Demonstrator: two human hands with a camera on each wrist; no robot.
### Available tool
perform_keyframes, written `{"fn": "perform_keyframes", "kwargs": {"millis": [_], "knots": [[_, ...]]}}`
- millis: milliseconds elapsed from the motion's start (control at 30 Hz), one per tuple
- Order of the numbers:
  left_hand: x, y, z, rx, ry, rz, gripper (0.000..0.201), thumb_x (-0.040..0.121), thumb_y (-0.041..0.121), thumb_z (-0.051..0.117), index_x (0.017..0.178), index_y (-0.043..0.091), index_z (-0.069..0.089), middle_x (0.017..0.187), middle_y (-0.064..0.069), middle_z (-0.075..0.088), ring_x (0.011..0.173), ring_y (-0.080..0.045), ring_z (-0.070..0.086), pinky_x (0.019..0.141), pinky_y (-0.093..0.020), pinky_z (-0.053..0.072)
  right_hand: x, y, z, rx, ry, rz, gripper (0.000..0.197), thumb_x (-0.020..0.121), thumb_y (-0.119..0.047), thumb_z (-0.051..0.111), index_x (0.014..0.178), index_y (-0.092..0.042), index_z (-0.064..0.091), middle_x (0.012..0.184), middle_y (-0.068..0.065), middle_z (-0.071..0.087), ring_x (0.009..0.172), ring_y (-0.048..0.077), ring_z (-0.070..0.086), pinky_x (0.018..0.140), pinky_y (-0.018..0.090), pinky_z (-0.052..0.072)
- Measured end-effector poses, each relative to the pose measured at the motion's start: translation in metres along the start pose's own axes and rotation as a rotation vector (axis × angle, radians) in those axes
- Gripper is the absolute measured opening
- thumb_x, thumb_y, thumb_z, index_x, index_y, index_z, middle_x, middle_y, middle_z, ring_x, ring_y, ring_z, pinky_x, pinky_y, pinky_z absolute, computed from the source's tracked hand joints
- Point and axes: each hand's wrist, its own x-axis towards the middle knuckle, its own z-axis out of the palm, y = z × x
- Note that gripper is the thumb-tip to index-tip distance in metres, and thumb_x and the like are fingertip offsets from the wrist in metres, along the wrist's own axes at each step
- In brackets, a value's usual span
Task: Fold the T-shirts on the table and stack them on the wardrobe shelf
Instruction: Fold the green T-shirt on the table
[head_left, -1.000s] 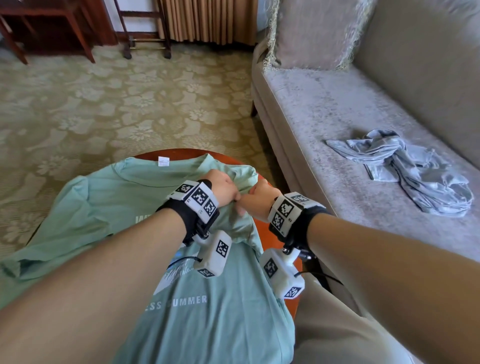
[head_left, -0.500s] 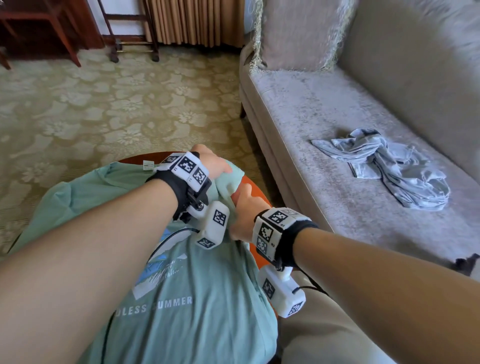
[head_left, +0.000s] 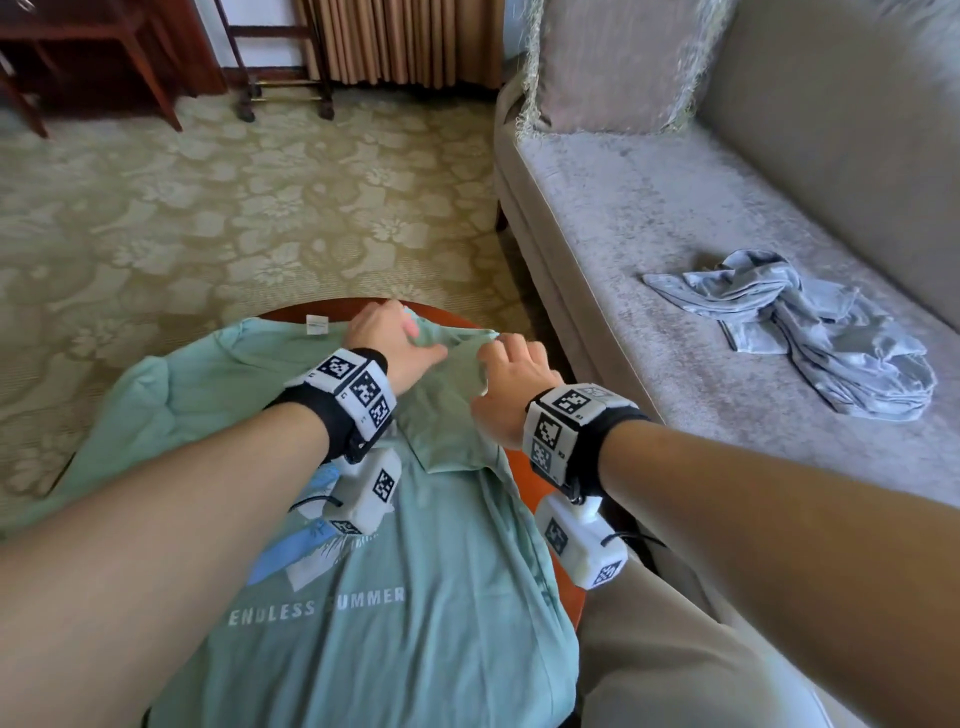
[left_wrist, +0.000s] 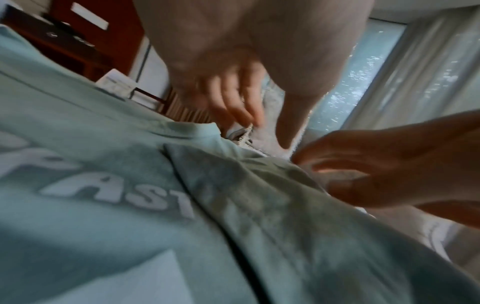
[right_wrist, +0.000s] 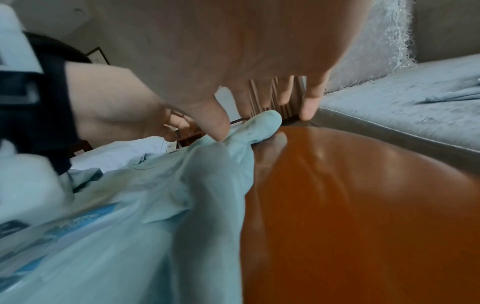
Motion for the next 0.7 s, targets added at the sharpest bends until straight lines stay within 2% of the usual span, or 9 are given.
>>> {"fn": "perform_keyframes", "kwargs": {"millis": [33, 100, 167, 233, 300, 367, 533, 633, 700], "knots": [[-0.005, 0.001, 0.000, -0.077, -0.069, 0.072, 0.023, 0.072, 0.034, 0.081, 0.080, 0.022, 0.063, 0.084, 0.004, 0.062, 0.089, -0.019, 0.057, 0.077, -0.028, 0.044, 0.002, -0.001, 0.004, -0.010, 0.013, -0.030, 0.048, 0.087, -0.025, 0.054, 0.133, -0.019, 0.040, 0.152, 0.000, 0.021, 0.140, 0.024, 0.017, 0.108, 0.045, 0.030], [-0.012, 0.000, 0.005, -0.098, -0.273, 0.217, 0.023, 0.071, 0.016, 0.080, 0.067, 0.026, 0.060, 0.070, 0.008, 0.058, 0.076, -0.019, 0.057, 0.069, -0.024, 0.042, 0.007, -0.001, 0.012, -0.053, -0.015, -0.079, 0.050, 0.091, -0.027, 0.048, 0.140, -0.023, 0.036, 0.159, -0.003, 0.008, 0.146, 0.023, 0.003, 0.112, 0.047, 0.021], [-0.019, -0.006, 0.010, 0.079, -0.368, 0.289, 0.025, 0.066, 0.028, 0.083, 0.073, 0.031, 0.059, 0.083, 0.008, 0.058, 0.082, -0.017, 0.058, 0.070, -0.025, 0.043, 0.011, 0.004, 0.018, -0.118, -0.141, -0.085, 0.059, 0.095, -0.033, 0.042, 0.150, -0.031, 0.021, 0.161, -0.009, -0.004, 0.148, 0.024, -0.008, 0.116, 0.050, 0.010], [-0.022, -0.012, 0.013, 0.214, -0.364, 0.337, 0.034, 0.063, 0.048, 0.081, 0.085, 0.036, 0.059, 0.102, 0.006, 0.051, 0.100, -0.015, 0.051, 0.082, -0.030, 0.044, 0.014, 0.011, 0.020, -0.200, -0.238, -0.067, 0.064, 0.097, -0.042, 0.035, 0.152, -0.038, 0.004, 0.160, -0.016, -0.012, 0.148, 0.024, -0.015, 0.117, 0.051, 0.000], [-0.028, -0.014, 0.013, 0.308, -0.382, 0.335, 0.053, 0.062, 0.066, 0.074, 0.102, 0.038, 0.054, 0.117, 0.008, 0.040, 0.113, -0.013, 0.037, 0.095, -0.037, 0.037, 0.017, 0.021, 0.022, -0.263, -0.252, -0.060, 0.065, 0.096, -0.052, 0.030, 0.151, -0.043, -0.003, 0.159, -0.019, -0.016, 0.147, 0.022, -0.017, 0.116, 0.052, -0.008], [-0.034, -0.014, 0.016, 0.402, -0.371, 0.367, 0.073, 0.059, 0.076, 0.068, 0.117, 0.038, 0.045, 0.123, 0.010, 0.032, 0.119, -0.012, 0.031, 0.095, -0.039, 0.031, 0.022, 0.030, 0.021, -0.312, -0.247, -0.051, 0.069, 0.093, -0.062, 0.028, 0.151, -0.044, -0.006, 0.158, -0.019, -0.017, 0.147, 0.022, -0.018, 0.114, 0.053, -0.013], [-0.046, -0.016, 0.029, 0.445, -0.424, 0.395, 0.113, 0.059, 0.076, 0.069, 0.149, 0.035, 0.015, 0.154, 0.010, 0.006, 0.144, -0.017, 0.016, 0.113, -0.055, 0.017, 0.025, 0.032, 0.016, -0.346, -0.195, -0.015, 0.076, 0.091, -0.065, 0.035, 0.152, -0.040, -0.003, 0.159, -0.014, -0.018, 0.148, 0.023, -0.015, 0.116, 0.053, -0.010], [-0.050, -0.019, 0.020, 0.413, -0.441, 0.376, 0.126, 0.059, 0.074, 0.072, 0.153, 0.034, -0.001, 0.158, 0.013, -0.022, 0.149, -0.015, -0.010, 0.117, -0.059, -0.001, 0.019, 0.020, 0.010, -0.229, -0.201, 0.031, 0.084, 0.087, -0.057, 0.051, 0.152, -0.038, 0.003, 0.159, -0.010, -0.021, 0.148, 0.022, -0.014, 0.118, 0.050, 0.000], [-0.057, -0.022, 0.011, 0.389, -0.434, 0.314, 0.132, 0.058, 0.074, 0.074, 0.153, 0.035, -0.008, 0.157, 0.012, -0.027, 0.148, -0.017, -0.018, 0.116, -0.060, -0.004, 0.011, 0.012, 0.007, -0.115, -0.185, 0.083, 0.092, 0.080, -0.053, 0.062, 0.152, -0.033, 0.008, 0.160, -0.008, -0.017, 0.148, 0.023, -0.011, 0.118, 0.048, 0.010]]}}
